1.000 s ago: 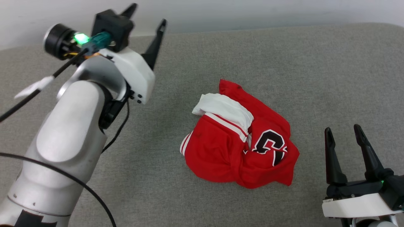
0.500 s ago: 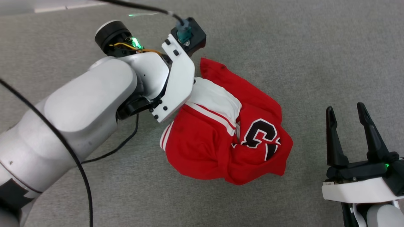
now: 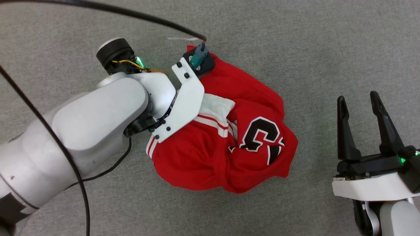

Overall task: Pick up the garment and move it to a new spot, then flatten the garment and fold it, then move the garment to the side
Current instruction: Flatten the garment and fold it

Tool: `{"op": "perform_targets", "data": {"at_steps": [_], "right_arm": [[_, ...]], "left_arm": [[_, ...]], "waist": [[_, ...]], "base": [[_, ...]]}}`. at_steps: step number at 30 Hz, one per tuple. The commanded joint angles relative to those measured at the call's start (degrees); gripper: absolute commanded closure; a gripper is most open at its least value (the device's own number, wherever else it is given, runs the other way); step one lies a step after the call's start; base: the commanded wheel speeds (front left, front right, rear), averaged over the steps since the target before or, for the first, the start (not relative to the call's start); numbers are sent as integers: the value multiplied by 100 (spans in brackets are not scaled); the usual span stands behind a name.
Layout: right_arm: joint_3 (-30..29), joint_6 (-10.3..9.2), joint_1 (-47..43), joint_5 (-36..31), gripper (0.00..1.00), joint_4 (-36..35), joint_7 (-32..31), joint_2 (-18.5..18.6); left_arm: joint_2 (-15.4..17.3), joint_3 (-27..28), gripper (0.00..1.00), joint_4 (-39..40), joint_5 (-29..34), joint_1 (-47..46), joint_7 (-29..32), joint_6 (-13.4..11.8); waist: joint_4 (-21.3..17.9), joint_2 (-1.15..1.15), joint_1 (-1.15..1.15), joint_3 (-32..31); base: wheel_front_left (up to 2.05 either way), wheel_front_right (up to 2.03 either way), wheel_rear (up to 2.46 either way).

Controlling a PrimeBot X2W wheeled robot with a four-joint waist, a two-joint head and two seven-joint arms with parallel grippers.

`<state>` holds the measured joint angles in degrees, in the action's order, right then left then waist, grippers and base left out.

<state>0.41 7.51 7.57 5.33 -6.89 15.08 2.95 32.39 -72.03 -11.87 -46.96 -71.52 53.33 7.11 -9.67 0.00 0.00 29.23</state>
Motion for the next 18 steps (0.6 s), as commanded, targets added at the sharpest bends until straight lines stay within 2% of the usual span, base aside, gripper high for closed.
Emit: {"op": "perform_targets", "data": {"at_steps": [1, 2, 3, 7, 12, 13, 18], "right_arm": [[-17, -4, 97, 26, 0, 4, 14, -14], [-22, -4, 105, 23, 0, 9, 14, -14], [-28, -4, 112, 15, 0, 11, 14, -14], [-50, -4, 87, -48, 0, 25, 14, -14], [-70, -4, -94, -150, 0, 61, 14, -14], [-83, -4, -209, -209, 0, 78, 13, -14], [-94, -4, -323, -292, 0, 82, 14, -13]], "left_arm": [[45, -251, 0, 6, 3, 549, 214, 51], [85, -267, 23, 59, 46, 609, 310, 52], [119, -270, 100, 101, 74, 638, 340, 52], [137, -220, 100, 170, 123, 490, 12, 31], [60, -131, 100, 128, 74, 99, -1037, 28], [217, -133, 100, -15, -66, 36, -1691, 26], [797, -133, 100, -531, -401, 163, -2489, 26]], "waist": [[-17, 0, 0, 33], [-16, 0, 0, 38], [-12, 0, 0, 36], [85, 0, 0, -83], [353, 0, 0, -433], [529, 0, 0, -649], [771, 0, 0, -874]], "base": [[0, 0, 0], [0, 0, 0], [0, 0, 0], [0, 0, 0], [0, 0, 0], [0, 0, 0], [0, 0, 0]]}}
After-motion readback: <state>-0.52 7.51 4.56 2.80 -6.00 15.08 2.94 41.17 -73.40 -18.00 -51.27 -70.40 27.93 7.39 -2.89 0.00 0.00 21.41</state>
